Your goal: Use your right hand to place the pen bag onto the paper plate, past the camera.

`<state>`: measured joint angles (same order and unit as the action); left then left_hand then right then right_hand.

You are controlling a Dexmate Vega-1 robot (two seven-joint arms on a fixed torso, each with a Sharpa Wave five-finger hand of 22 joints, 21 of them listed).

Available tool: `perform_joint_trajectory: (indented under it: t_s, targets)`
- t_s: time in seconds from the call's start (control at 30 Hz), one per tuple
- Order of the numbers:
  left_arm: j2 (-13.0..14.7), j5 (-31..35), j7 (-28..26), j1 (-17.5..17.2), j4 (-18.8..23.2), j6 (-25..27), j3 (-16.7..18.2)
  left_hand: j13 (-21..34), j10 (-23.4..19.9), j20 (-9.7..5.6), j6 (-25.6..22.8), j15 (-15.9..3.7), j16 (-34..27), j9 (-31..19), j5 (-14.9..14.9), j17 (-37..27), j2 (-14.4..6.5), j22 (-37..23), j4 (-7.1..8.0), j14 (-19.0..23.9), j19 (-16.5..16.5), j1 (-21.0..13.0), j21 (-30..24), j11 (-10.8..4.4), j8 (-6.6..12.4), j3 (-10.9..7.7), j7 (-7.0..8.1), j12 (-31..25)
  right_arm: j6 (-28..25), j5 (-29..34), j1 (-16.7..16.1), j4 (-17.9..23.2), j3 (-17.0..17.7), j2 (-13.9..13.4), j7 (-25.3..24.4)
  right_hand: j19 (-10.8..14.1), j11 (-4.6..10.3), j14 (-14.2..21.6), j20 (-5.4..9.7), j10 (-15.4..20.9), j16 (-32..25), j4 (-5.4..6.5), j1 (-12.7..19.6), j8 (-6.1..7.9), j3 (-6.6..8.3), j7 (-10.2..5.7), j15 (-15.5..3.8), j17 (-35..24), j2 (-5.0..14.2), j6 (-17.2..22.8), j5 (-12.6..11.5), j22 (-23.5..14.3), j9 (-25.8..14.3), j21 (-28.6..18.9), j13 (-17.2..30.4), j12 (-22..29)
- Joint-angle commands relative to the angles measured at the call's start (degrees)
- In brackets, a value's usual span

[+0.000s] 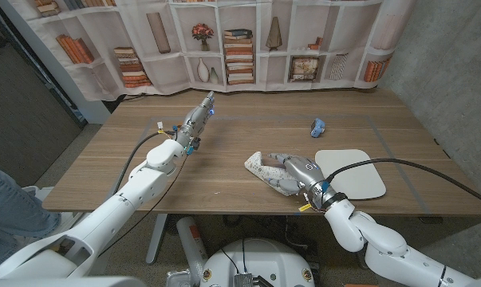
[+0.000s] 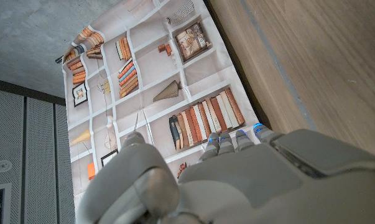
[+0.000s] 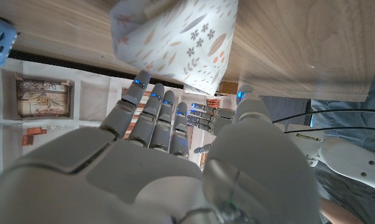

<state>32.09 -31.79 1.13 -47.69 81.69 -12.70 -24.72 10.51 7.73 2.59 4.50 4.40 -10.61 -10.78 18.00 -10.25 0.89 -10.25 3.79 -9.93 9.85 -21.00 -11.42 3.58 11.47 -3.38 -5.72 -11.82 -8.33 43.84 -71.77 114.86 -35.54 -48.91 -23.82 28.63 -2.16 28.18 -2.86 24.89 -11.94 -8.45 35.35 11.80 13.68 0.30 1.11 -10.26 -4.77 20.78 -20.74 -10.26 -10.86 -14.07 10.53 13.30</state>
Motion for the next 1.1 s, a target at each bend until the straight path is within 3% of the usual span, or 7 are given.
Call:
perform_joint_trajectory:
  t_s: [0.03, 0.43, 0.47, 0.57, 0.77, 0.87, 1.1]
  targets:
    - [0.1, 0.2, -0.4, -0.1, 0.2, 0.5, -0.1, 0.3, 0.1, 0.52, -0.2, 0.29, -0.2, -0.2, -0.1, -0.2, 0.2, -0.2, 0.23, -1.3, 3.0, -0.8, -0.1, -0.15, 0.01, 0.24, 0.28, 0.1, -0.6, 1.0, 1.4, -1.5, -1.5, 0.3, 0.5, 0.3, 0.49, 0.7, 0.01, 0.4, -0.5, 0.24, 0.7, 0.02, 0.33, -0.26, 0.15, -0.2, -0.26, 0.4, 0.0, -0.3, -0.3, 0.0, 0.2, 0.2]
    - [-0.4, 0.3, 0.3, 1.0, -1.0, 0.6, -0.6, 0.3, 0.2, 0.61, -0.2, 0.29, -0.2, -0.2, -0.1, -0.2, 0.1, -0.2, 0.22, -1.3, 3.1, -0.9, -0.1, -0.2, 0.01, 0.35, 0.33, 0.2, -2.7, 3.5, 2.2, -2.2, -2.7, 0.8, 0.1, 0.8, 1.12, 1.7, 0.26, 0.9, -0.4, 0.33, 0.9, 0.08, 0.36, -0.67, -0.55, -0.2, -0.2, 0.7, 0.2, -0.3, -0.3, 0.1, 0.2, 0.3]
    - [-0.4, 0.3, 0.3, 1.1, -1.1, 0.6, -0.6, 0.3, 0.2, 0.61, -0.1, 0.27, -0.2, -0.2, -0.2, -0.2, 0.1, -0.2, 0.23, -1.3, 3.1, -0.9, -0.1, -0.17, 0.0, 0.36, 0.36, 0.2, -2.9, 3.9, 2.3, -2.3, -2.9, 0.8, -0.1, 0.9, 1.72, 2.5, 0.39, 1.1, -0.6, 0.39, 0.9, 0.05, 0.39, -0.71, -1.36, -0.3, -0.13, 0.8, 0.2, -0.3, -0.3, 0.2, 0.3, 0.4]
    - [-0.5, 0.4, 0.4, 1.3, -1.3, 0.6, -0.7, 0.3, 0.2, 0.59, -0.2, 0.25, -0.2, -0.2, -0.2, -0.2, 0.0, -0.2, 0.23, -1.3, 3.0, -0.9, -0.1, -0.2, 0.02, 0.39, 0.3, 0.2, -3.0, 3.9, 2.4, -2.4, -3.0, 0.8, -0.3, 1.1, 2.09, 2.9, 0.42, 1.7, -0.5, 0.46, 0.9, 0.21, 0.38, -1.08, -1.82, -0.3, -0.1, 1.3, 0.3, -0.3, -0.3, 0.2, 0.3, 0.5]
    - [-0.7, 0.4, 0.2, 1.5, -1.5, 0.8, -0.8, 0.3, 0.4, 0.77, -0.2, 0.4, -0.2, -0.2, -0.2, -0.2, 0.0, -0.2, 0.23, -1.3, 3.1, -1.0, -0.1, -0.06, 0.0, 0.46, 0.38, 0.3, -2.2, 3.3, 2.7, -3.3, -3.1, 0.7, -1.2, 1.8, 4.23, 3.5, 0.76, 2.7, -0.3, 0.62, 1.0, 0.35, 0.37, -2.16, -2.56, -0.3, -0.04, 2.0, 0.4, -0.4, -0.3, 0.2, 0.4, 0.8]
    - [-0.8, 0.4, 0.1, 1.6, -1.6, 1.0, -0.8, 0.3, 0.5, 0.84, -0.1, 0.5, -0.2, -0.2, -0.2, -0.2, 0.0, -0.2, 0.24, -1.3, 3.1, -1.0, -0.1, -0.09, -0.02, 0.49, 0.42, 0.3, -1.9, 3.1, 2.7, -3.6, -3.1, 0.6, -1.7, 2.6, 5.04, 5.4, 0.96, 3.8, -0.7, 0.76, 1.0, 0.58, 0.4, -2.53, -3.36, -0.4, 0.11, 2.9, 0.6, -0.4, -0.4, 0.1, 0.5, 1.3]
    - [-1.3, 0.4, 0.2, 1.9, -2.2, 1.0, -1.1, 0.3, 0.7, 0.93, -0.1, 0.53, -0.2, -0.2, -0.3, -0.3, -0.1, -0.2, 0.24, -1.3, 3.1, -1.0, -0.1, 0.02, -0.04, 0.57, 0.43, 0.4, -2.3, 3.4, 2.8, -3.8, -3.2, 0.2, -1.5, 4.4, 7.71, 11.4, 1.82, 8.4, -1.6, 1.3, 0.9, 2.1, 0.59, -5.8, -8.25, -0.7, 0.81, 8.9, 1.2, -0.5, -0.4, 0.3, 0.8, 2.9]
